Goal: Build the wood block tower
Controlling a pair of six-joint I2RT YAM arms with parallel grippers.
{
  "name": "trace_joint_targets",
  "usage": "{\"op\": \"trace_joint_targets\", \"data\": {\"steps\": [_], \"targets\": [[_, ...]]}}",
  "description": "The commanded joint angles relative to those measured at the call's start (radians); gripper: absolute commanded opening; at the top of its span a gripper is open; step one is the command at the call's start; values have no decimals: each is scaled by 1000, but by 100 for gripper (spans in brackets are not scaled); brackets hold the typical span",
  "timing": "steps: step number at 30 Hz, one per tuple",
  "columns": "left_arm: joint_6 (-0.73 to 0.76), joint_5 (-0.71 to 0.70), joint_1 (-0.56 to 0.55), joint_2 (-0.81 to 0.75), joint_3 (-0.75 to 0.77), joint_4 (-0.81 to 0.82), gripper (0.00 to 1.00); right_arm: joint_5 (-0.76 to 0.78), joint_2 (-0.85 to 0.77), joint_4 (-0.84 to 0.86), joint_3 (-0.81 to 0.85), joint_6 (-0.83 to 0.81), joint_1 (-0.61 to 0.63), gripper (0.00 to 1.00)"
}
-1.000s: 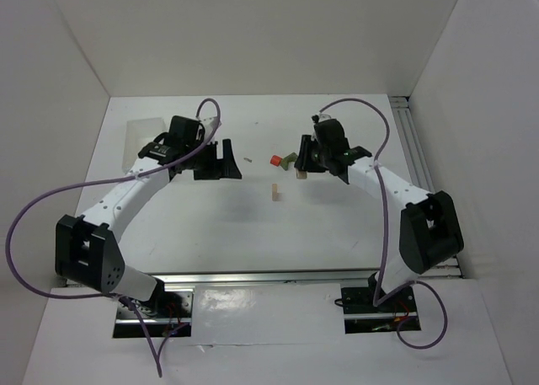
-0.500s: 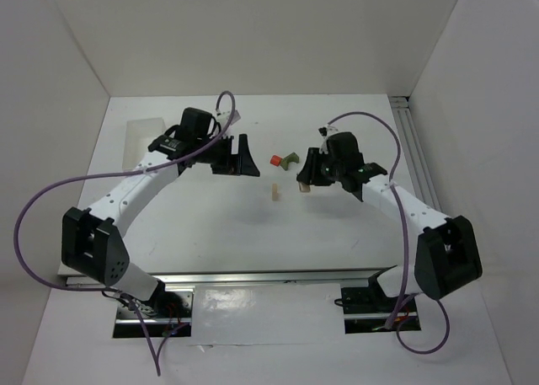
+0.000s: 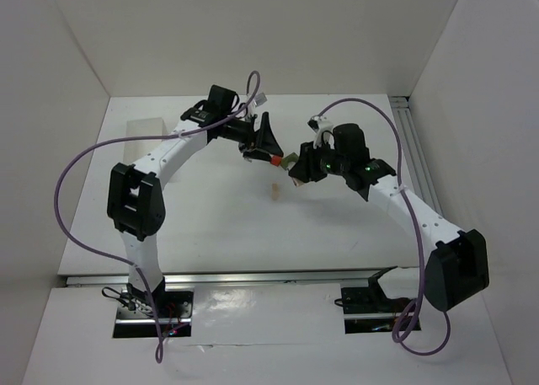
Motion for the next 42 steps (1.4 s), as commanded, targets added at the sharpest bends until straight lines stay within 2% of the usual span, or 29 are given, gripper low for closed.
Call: {"op": "trace_joint_targets", "data": {"steps": [1,3,9,13,23,25,30,33,38,39,41,42], "targets": [[-14,119,-15,45,74,-43,86,-10,-44,-35,65,-53,8,31],[0,97,-26,74,111,-92,86,-1,-44,-35,76,-63,17,31],[0,183,-35,108,122,-92,85,-1,-33,-35,94,-63,36,31],[-45,203,-35,99,87,-20,85,-1,-24,-35,105,-72,45,31],[-36,223,-73,118,87,-20,68,10,-6,-44,114,-81,54,31],[-36,232,-73,118,87,-20,68,10,-6,-35,114,-81,54,31],[-36,232,-82,128,96,-20,60,10,-6,-35,114,-81,54,31],[-36,241,-92,128,96,-20,52,10,-6,-35,114,-81,54,31],[-36,241,-92,128,96,-20,28,19,-6,-35,123,-81,54,33],[-36,232,-92,128,96,-20,17,28,4,-44,123,-81,54,35],[-36,208,-92,128,96,-20,7,46,4,-58,123,-81,54,57],[-36,192,-92,128,110,-32,0,69,4,-72,134,-81,54,60]]}}
